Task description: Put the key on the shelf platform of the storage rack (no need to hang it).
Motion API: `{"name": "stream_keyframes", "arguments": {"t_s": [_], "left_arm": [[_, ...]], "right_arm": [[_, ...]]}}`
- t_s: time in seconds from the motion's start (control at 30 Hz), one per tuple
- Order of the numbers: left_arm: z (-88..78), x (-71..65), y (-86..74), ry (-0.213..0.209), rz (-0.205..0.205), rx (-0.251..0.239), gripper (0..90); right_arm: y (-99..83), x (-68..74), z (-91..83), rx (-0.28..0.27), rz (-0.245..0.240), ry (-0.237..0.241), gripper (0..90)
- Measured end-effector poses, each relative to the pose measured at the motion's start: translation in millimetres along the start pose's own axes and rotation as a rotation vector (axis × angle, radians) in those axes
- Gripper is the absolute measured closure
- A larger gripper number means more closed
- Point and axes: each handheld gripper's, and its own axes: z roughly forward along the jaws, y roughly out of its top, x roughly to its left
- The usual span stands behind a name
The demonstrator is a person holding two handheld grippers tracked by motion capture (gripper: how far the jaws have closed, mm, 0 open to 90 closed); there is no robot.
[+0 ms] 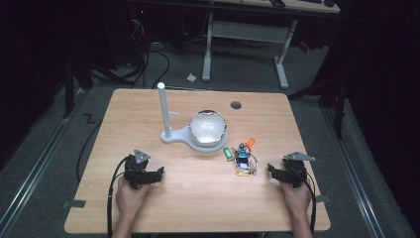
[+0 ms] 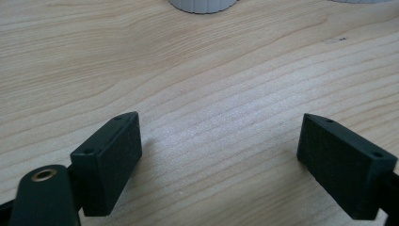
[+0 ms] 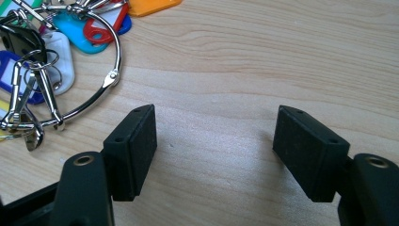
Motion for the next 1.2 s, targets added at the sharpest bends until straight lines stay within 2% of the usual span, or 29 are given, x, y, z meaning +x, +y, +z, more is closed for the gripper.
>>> {"name": "stream_keyframes", "arguments": {"t_s": [0.07, 0.4, 0.6, 0.93, 1.2], "left_arm": [[-0.2, 0.5, -0.4, -0.009, 0.013, 0.004, 14.8], [-0.1, 0.3, -0.3, -0.005, 0.01, 0.002, 14.9], [0.3, -0.9, 0.0, 0.004, -0.009, -0.002, 15.3], [0.4, -0.2, 0.1, 0.001, -0.001, -0.007, 15.3], [0.4, -0.3, 0.0, 0.002, -0.002, -0.007, 15.3]], "right_arm": [[-0.2, 0.2, -0.2, 0.0, -0.003, 0.003, 31.1], [-0.5, 0.9, -0.6, 0.001, 0.003, 0.002, 31.2], [-0.6, 1.5, -0.9, 0.001, 0.005, -0.001, 31.3], [-1.2, 2.8, -1.4, 0.001, 0.013, -0.011, 31.3], [-4.4, 3.5, -7.8, 0.001, 0.037, -0.012, 41.7]]}}
